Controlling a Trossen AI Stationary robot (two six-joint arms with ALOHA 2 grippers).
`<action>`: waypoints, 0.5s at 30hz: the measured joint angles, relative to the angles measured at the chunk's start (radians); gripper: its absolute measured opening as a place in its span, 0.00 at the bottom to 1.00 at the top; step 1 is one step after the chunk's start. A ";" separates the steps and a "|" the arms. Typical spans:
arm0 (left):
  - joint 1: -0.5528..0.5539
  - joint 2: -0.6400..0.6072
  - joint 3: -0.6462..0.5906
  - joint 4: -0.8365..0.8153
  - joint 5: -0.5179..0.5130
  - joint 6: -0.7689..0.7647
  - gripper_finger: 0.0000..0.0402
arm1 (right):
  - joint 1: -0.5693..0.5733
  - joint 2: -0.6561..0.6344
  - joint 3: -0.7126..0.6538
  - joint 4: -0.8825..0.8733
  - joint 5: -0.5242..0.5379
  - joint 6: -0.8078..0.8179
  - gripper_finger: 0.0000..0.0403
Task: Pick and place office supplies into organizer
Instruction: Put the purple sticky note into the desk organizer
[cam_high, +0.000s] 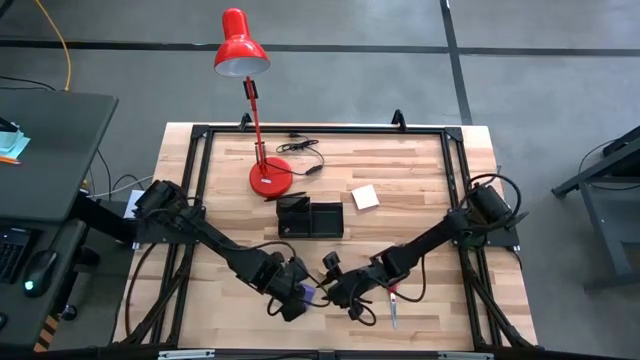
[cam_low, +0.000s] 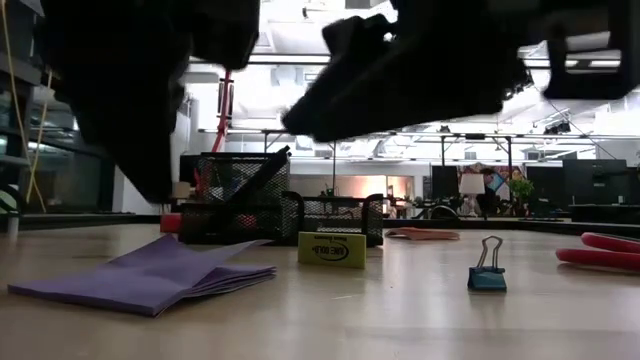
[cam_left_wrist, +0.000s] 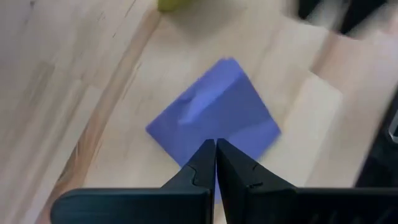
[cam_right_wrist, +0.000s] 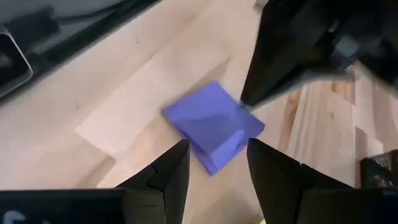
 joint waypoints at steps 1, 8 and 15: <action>0.000 0.000 0.025 -0.037 0.007 0.014 0.00 | -0.001 0.004 -0.001 -0.003 -0.003 -0.020 0.38; -0.033 -0.002 0.113 -0.183 0.045 0.041 0.00 | -0.006 0.102 0.047 0.063 -0.027 -0.136 0.38; -0.102 -0.002 0.112 -0.232 0.046 -0.047 0.00 | 0.012 0.196 0.167 0.029 0.073 -0.227 0.38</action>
